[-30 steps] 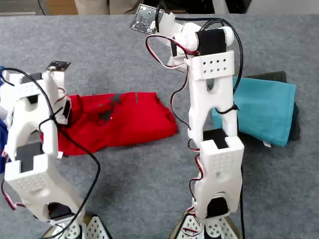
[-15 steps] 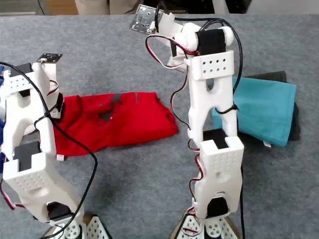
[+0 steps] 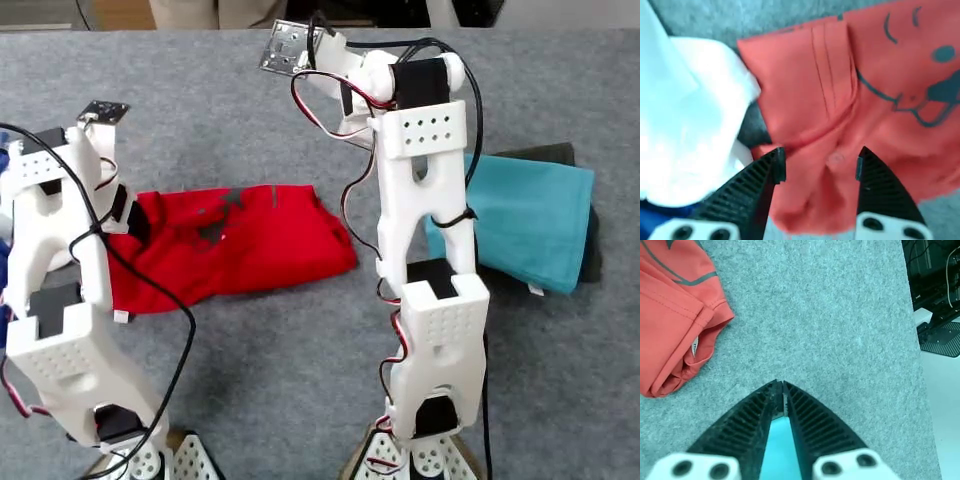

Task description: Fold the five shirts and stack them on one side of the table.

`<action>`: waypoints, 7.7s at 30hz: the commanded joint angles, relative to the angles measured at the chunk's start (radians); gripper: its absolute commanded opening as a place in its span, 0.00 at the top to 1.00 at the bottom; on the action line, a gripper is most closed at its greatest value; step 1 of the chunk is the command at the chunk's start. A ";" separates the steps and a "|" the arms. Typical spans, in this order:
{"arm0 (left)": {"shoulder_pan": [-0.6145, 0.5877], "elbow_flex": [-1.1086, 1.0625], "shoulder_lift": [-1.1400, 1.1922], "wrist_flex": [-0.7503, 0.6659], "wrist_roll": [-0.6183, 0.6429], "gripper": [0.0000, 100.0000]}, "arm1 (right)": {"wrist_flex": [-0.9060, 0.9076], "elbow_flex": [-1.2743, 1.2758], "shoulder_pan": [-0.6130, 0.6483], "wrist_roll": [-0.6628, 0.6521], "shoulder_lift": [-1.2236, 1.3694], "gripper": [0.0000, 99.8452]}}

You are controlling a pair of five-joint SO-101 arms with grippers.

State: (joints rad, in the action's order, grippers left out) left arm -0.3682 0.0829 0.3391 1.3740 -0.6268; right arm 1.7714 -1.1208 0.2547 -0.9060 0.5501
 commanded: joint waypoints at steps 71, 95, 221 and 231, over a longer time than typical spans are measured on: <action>0.012 0.578 0.374 0.385 -0.170 0.96 | 0.012 -0.002 0.010 -0.015 -0.025 1.00; 0.290 0.402 -0.039 0.385 0.213 0.98 | 0.012 -0.008 -0.008 -0.015 -0.028 1.00; -0.437 0.003 -0.585 0.241 0.486 0.98 | -0.072 1.078 0.211 0.258 -0.285 1.00; -0.399 -0.003 -0.585 0.249 0.486 0.98 | -0.167 1.262 0.182 0.213 -0.585 1.00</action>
State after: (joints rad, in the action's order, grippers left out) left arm -0.8055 0.0767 -0.2209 1.6272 -0.1312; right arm 1.6256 0.1649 0.4158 -0.6882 0.0621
